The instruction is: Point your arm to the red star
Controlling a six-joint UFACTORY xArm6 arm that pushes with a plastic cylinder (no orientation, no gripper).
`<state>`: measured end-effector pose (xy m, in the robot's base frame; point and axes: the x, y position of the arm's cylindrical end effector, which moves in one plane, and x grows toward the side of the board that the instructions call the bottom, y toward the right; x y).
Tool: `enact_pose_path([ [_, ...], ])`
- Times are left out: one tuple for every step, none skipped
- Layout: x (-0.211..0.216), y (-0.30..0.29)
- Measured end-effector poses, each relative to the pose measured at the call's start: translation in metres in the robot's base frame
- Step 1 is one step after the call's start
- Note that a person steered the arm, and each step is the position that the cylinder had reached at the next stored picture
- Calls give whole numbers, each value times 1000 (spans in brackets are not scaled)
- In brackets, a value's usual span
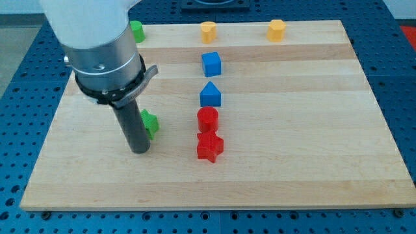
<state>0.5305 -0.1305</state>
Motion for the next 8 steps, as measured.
enact_pose_path([
  [0, 0],
  [0, 0],
  [5, -15],
  [6, -54],
  [3, -100],
  [17, -116],
  [52, -117],
  [85, -68],
])
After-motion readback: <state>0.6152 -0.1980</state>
